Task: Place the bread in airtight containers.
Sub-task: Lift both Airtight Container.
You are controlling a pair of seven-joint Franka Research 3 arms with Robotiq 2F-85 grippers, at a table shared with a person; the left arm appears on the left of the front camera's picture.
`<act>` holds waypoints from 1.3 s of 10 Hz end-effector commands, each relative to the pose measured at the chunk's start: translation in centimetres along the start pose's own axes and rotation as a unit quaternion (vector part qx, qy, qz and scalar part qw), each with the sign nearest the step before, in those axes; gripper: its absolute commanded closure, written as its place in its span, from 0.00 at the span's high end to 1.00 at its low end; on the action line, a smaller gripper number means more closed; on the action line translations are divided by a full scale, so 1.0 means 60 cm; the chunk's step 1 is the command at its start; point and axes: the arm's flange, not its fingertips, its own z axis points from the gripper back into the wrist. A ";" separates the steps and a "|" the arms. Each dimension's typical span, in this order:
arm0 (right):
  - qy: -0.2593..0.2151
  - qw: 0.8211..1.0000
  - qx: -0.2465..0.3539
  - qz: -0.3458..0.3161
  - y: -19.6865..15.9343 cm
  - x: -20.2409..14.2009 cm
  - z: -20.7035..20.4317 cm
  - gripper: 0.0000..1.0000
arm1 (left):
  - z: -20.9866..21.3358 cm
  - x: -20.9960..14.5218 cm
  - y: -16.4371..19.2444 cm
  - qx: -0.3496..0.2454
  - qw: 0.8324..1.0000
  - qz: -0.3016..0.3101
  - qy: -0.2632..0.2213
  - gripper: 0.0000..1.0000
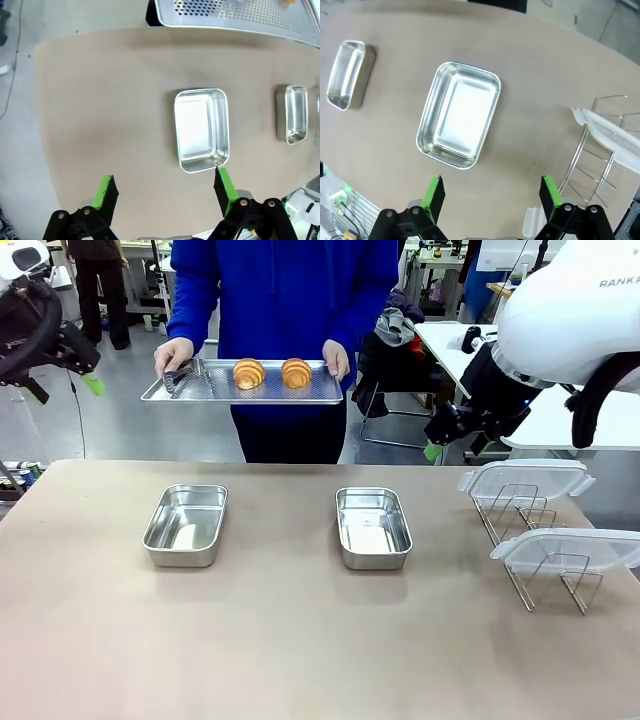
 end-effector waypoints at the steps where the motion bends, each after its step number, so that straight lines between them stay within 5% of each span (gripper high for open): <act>1: 0.008 1.000 -0.024 -0.012 0.017 0.004 -0.053 1.00 | -0.059 -0.011 -0.005 0.005 0.999 -0.023 0.025 1.00; 7: 0.007 0.996 -0.063 -0.055 0.052 -0.010 -0.180 1.00 | -0.211 -0.075 -0.028 0.038 0.993 -0.096 0.066 1.00; 13: 0.013 0.995 -0.080 -0.067 0.066 -0.025 -0.264 1.00 | -0.331 -0.071 -0.052 0.054 0.993 -0.077 0.066 1.00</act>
